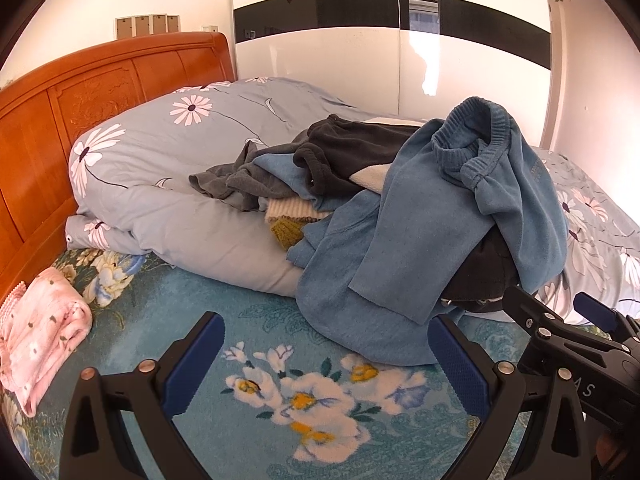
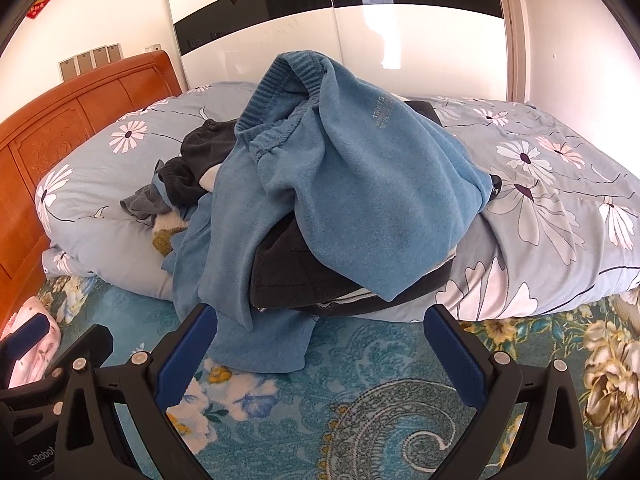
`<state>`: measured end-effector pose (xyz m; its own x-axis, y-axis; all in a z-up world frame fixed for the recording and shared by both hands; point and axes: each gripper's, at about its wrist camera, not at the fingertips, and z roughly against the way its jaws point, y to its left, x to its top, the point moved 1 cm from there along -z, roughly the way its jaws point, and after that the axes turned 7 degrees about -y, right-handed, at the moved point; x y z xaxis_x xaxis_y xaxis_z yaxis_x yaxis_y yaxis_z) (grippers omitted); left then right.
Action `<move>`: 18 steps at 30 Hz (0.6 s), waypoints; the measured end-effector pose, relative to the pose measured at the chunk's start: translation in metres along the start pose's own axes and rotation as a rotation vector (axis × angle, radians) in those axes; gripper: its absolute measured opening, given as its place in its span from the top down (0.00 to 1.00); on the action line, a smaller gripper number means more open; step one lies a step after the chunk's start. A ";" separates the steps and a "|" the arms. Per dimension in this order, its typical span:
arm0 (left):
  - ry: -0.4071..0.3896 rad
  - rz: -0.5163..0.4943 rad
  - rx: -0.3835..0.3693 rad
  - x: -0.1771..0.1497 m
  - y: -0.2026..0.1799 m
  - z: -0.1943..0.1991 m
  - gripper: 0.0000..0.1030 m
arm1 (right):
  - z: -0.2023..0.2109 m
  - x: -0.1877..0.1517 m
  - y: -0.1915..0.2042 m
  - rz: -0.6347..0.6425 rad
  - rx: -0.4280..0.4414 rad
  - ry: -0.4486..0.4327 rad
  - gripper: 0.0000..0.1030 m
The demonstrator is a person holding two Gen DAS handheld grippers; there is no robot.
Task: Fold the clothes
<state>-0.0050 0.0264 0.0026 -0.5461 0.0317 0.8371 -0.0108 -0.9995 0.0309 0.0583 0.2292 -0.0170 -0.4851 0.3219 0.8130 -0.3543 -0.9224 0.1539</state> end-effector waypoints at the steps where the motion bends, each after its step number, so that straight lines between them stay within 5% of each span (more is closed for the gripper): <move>1: 0.001 -0.001 -0.004 0.001 0.000 -0.001 0.00 | -0.001 0.001 0.000 -0.001 -0.004 0.000 0.00; 18: 0.044 0.050 -0.074 0.008 0.013 -0.009 0.00 | 0.001 0.016 0.011 0.025 -0.029 -0.006 0.00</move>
<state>-0.0171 0.0138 0.0049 -0.5841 -0.0174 0.8115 -0.0436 -0.9977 -0.0527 0.0473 0.2243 -0.0022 -0.4894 0.2972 0.8198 -0.3650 -0.9236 0.1169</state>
